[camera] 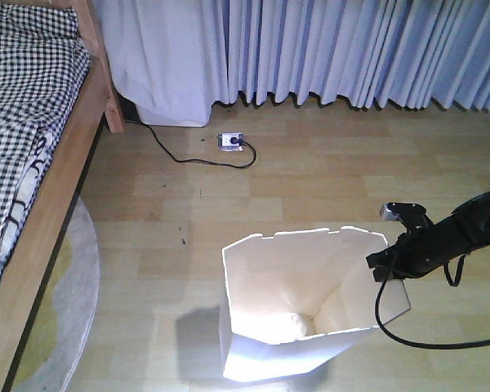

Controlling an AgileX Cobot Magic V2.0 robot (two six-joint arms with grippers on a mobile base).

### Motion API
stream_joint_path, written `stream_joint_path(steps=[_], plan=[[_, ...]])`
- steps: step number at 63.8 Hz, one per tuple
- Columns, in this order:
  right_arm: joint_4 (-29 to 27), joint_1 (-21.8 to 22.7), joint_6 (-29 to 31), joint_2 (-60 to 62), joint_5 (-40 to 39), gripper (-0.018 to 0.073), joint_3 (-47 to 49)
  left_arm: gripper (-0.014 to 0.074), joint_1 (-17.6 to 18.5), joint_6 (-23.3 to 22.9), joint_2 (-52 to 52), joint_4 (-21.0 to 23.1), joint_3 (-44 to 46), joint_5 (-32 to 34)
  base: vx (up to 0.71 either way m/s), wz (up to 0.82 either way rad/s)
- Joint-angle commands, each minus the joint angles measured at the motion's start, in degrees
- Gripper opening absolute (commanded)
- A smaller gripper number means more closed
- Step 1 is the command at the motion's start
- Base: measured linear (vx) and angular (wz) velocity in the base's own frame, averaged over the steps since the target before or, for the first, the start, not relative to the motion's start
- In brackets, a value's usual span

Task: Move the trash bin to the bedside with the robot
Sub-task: 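Carry the bin with the right gripper toward the bed and curtains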

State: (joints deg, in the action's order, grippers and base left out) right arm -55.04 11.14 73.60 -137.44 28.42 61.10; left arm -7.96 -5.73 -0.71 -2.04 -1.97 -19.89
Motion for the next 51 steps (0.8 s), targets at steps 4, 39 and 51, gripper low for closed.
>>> stream_joint_path(steps=[4,39,51], plan=[[-3.5,0.2,-0.4,4.4,8.9,-0.0005,0.9,-0.0006,0.2,-0.2,-0.8,0.1,-0.2,3.8,0.35,0.02],[-3.5,0.2,-0.4,4.4,8.9,-0.0005,0.9,-0.0006,0.2,-0.2,-0.8,0.1,-0.2,3.8,0.32,0.01],[-3.5,0.2,-0.4,4.4,8.9,-0.0005,0.9,-0.0006,0.2,-0.2,-0.8,0.1,-0.2,3.8,0.31,-0.03]])
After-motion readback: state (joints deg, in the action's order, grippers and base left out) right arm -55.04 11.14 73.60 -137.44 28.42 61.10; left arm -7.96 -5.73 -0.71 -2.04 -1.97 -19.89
